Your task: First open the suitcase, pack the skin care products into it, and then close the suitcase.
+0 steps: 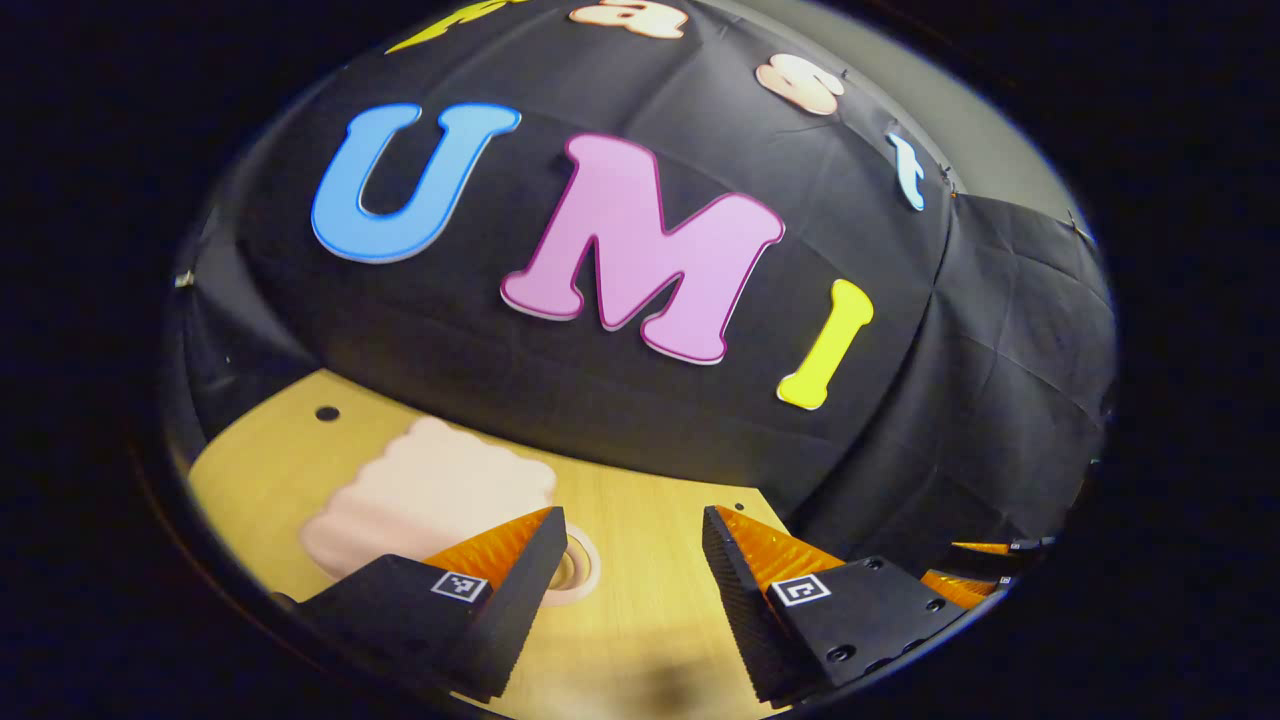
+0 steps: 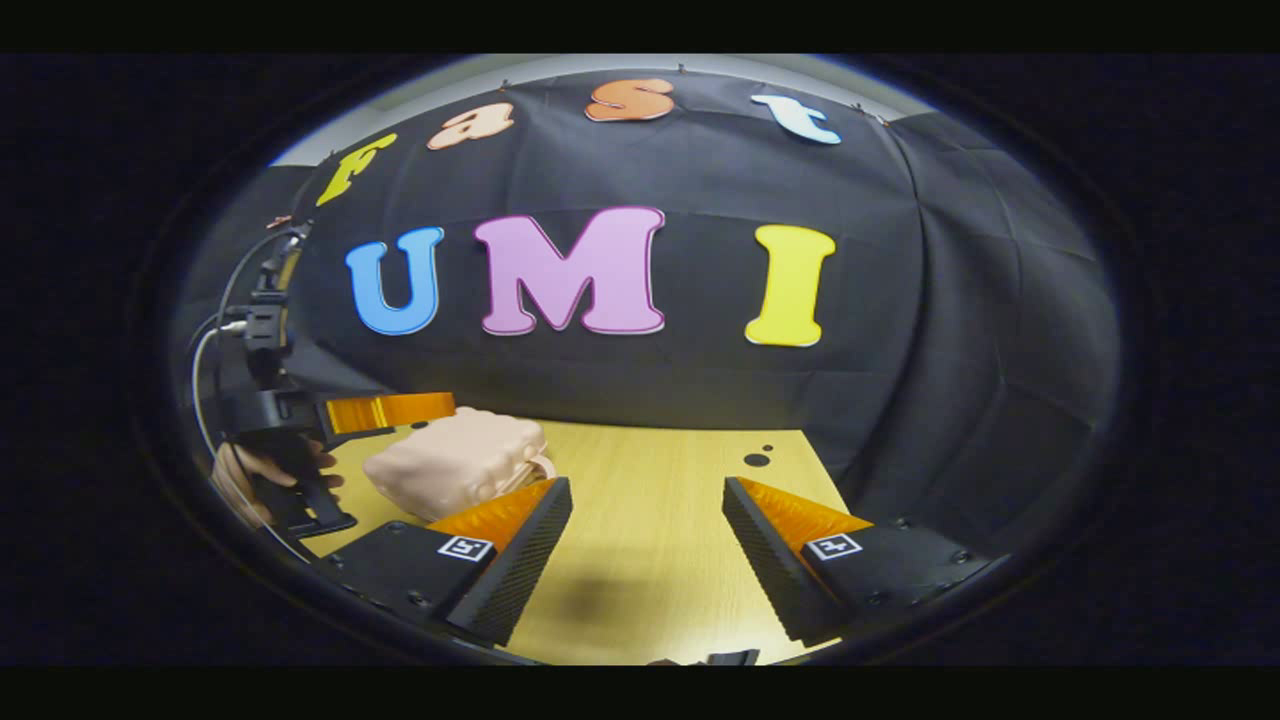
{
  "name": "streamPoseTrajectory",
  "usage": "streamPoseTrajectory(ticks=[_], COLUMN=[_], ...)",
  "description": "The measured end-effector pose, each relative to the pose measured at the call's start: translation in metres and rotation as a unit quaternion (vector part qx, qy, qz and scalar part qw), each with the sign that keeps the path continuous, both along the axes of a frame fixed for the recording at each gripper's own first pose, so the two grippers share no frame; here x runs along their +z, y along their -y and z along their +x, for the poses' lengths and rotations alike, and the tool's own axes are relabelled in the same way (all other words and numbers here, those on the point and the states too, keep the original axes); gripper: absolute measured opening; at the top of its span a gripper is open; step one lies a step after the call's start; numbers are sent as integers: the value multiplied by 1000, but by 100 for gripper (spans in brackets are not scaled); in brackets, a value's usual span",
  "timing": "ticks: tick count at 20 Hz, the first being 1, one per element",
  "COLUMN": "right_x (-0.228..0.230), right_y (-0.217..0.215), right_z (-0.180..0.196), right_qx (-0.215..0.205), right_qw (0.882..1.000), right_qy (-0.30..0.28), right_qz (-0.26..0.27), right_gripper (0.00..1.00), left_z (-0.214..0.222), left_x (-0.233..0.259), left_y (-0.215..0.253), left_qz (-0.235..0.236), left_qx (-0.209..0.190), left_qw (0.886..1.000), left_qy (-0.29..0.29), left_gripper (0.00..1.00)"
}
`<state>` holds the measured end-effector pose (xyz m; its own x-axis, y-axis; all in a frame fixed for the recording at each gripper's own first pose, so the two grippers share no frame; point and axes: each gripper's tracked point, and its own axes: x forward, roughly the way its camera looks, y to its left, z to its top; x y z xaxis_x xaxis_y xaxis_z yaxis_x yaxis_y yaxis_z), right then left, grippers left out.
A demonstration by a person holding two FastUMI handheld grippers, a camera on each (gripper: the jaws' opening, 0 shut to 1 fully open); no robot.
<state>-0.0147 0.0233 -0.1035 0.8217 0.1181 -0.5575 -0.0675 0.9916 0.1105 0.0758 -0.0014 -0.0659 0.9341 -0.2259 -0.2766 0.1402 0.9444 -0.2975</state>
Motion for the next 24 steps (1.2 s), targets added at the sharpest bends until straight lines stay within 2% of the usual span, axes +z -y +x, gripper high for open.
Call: streamPoseTrajectory(ticks=[2,4,7,9,10,11,12,14,15,17,18,19,21,23,24], right_x=[36,74,112,134,142,146,145,138,137,146,154,160,159,154,155], right_y=[-16,-28,-42,-47,-48,-49,-52,-52,-51,-49,-50,-49,-48,-54,-56], right_z=[-6,-10,-25,-39,-43,-50,-57,-71,-77,-87,-91,-93,-94,-98,-100], right_qx=[-4,-11,-17,-25,-28,-27,-26,-29,-34,-51,-60,-70,-75,-64,-58], right_qw=[999,996,990,983,980,978,978,980,981,978,973,969,965,967,967], right_qy=[34,90,141,180,197,206,208,194,192,203,220,236,249,247,247], right_qz=[5,4,7,11,11,9,7,5,7,23,33,38,25,2,-5], right_gripper=[97,97,97,93,97,97,93,100,97,97,94,97,93,96,92], left_z=[-26,-55,-104,-138,-156,-172,-186,-206,-214,-216,-217,-217,-215,-212,-211], left_x=[40,73,118,132,137,139,139,133,133,126,124,121,114,118,120], left_y=[-27,-52,-69,-72,-71,-68,-67,-72,-71,-63,-65,-65,-64,-69,-73], left_qz=[46,92,127,125,117,111,109,109,106,102,103,102,98,103,106], left_qx=[28,49,75,90,96,94,99,111,108,97,93,86,78,78,81], left_qw=[998,992,982,977,976,975,974,972,972,973,973,975,977,975,974], left_qy=[36,67,119,144,157,169,175,177,182,185,182,178,175,181,183], left_gripper=[95,96,96,96,96,96,96,96,96,96,96,96,96,96,96])
